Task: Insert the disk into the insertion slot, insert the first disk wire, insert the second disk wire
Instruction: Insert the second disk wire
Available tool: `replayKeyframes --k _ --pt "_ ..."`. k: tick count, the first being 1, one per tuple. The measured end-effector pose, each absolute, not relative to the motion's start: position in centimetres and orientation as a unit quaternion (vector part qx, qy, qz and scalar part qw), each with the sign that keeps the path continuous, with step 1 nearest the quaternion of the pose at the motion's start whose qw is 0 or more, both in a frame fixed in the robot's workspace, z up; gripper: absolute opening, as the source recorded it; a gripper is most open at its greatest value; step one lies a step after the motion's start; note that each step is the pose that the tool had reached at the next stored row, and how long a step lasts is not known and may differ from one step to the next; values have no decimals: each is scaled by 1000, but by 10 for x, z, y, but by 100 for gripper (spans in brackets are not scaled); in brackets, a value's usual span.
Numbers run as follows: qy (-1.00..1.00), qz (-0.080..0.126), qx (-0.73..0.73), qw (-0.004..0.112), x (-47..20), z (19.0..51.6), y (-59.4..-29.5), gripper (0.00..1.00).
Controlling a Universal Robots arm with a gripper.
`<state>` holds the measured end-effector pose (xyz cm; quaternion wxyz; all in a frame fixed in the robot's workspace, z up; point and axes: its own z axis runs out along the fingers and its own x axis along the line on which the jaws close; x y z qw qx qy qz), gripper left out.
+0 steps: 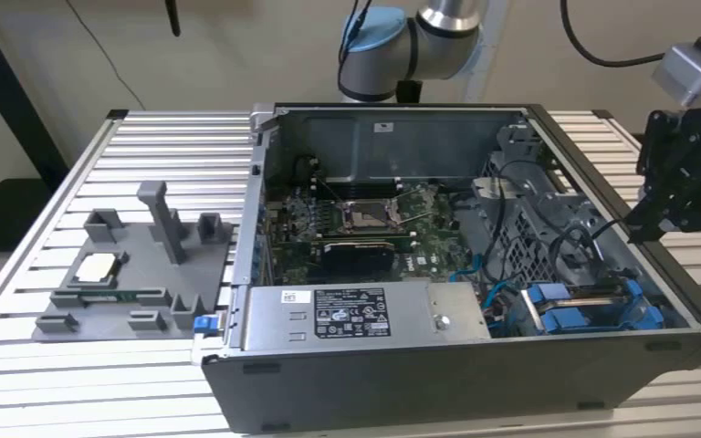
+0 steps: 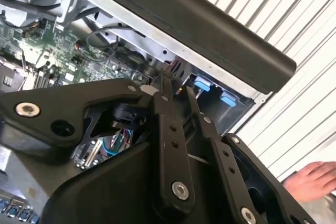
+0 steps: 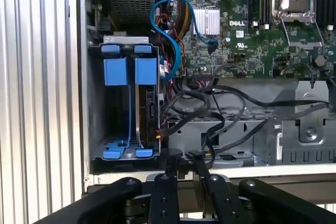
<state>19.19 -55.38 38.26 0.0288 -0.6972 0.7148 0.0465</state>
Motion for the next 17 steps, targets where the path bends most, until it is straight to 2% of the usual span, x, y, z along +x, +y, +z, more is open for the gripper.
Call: replayKeyframes --k 5,6,10,11,12,17 --pt "713 72 -696 53 192 381 -554 27" --pt "712 74 -696 56 192 380 -554 27" --pt "712 77 -695 59 192 378 -554 25" --pt "712 77 -695 59 192 377 -554 18" --pt "712 77 -695 59 192 377 -554 16" --pt "712 77 -695 59 191 377 -554 16"
